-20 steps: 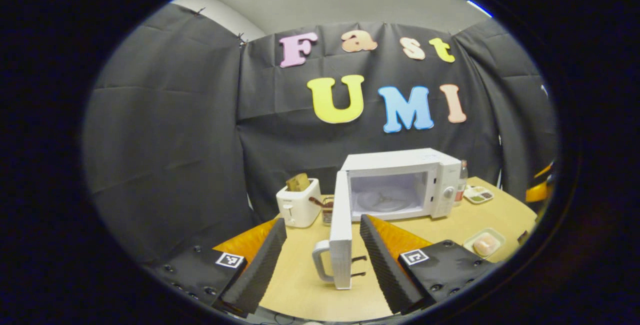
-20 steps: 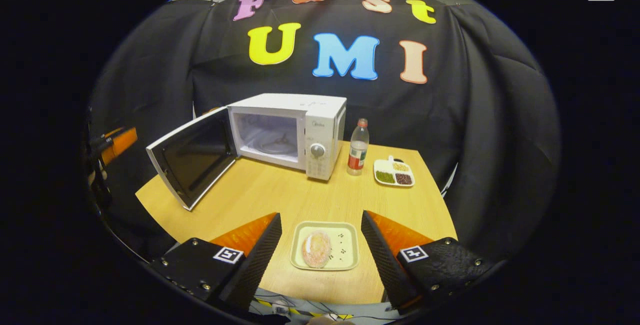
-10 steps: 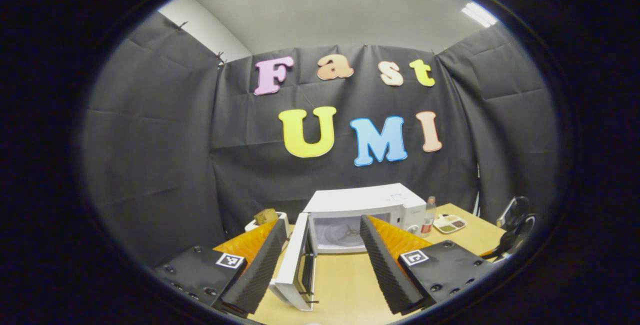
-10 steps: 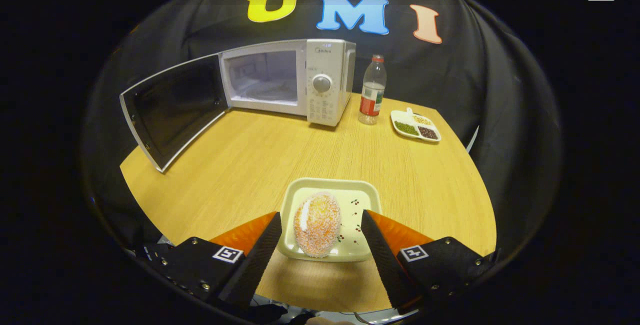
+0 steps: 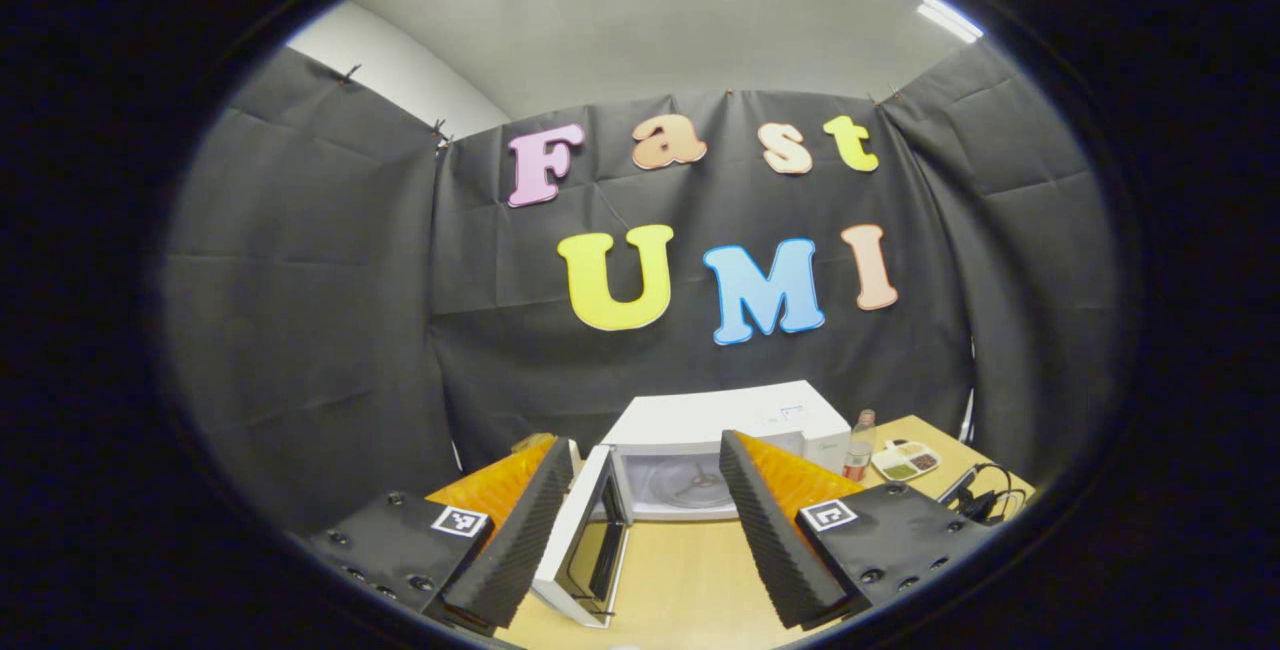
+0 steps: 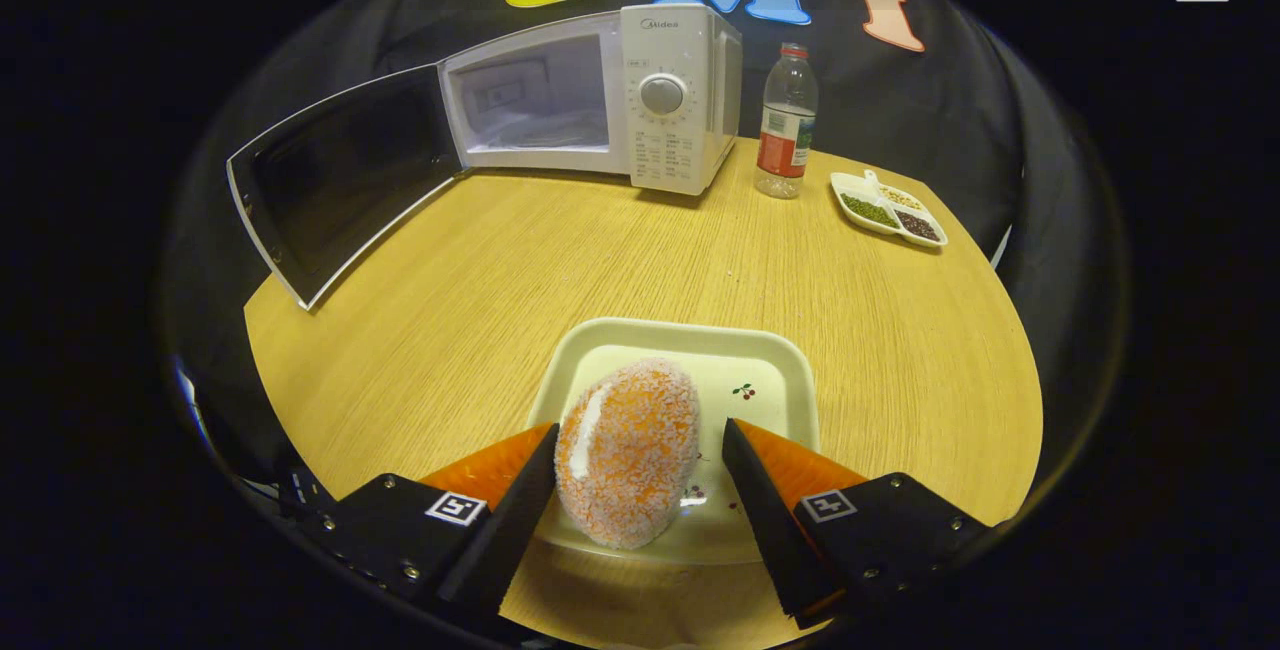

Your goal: Open the microwave oven with the left hand, put the food in, and close the microwave oven.

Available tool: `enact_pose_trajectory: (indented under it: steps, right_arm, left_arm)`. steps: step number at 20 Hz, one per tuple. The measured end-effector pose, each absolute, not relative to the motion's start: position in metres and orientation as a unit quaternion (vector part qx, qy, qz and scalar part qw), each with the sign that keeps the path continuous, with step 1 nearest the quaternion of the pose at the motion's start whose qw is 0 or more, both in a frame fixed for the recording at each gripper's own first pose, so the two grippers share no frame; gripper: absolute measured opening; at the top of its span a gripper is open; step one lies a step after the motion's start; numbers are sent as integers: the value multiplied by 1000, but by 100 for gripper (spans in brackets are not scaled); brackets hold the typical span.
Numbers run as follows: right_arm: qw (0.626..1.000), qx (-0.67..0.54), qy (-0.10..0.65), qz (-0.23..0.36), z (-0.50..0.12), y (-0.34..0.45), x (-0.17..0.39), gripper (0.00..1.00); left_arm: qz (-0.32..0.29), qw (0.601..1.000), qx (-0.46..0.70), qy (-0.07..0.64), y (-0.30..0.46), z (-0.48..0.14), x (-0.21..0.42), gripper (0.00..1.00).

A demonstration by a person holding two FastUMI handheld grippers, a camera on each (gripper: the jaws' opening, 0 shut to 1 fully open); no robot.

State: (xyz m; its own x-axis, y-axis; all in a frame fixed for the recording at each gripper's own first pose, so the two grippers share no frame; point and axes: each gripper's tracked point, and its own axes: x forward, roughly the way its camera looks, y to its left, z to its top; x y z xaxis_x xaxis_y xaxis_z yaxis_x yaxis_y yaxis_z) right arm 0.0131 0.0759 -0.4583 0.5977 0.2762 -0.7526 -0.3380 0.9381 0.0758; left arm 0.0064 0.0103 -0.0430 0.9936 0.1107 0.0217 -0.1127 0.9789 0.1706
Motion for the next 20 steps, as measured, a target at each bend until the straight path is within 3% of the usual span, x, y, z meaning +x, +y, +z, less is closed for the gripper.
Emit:
enact_pose_trajectory:
  steps: [4,7,13,18,19,20]
  right_arm:
    - [891,-50,415,175,-461,77,19,88]
    - [880,-39,437,182,-461,79,19,69]
    - [887,50,419,185,-397,107,37,69]
    - [896,114,372,216,-340,189,79,69]
    - [896,128,366,216,-335,207,91,69]
    - [899,136,357,215,-334,225,104,69]
  left_arm:
    - [47,994,94,1,1,-45,10,100]
    - [40,995,95,0,3,-46,13,100]
    - [30,995,99,8,31,-48,20,100]
    - [4,994,105,12,48,-59,27,100]
    - [-5,995,95,13,49,-62,30,94]
    - [-10,996,85,18,53,-70,33,95]
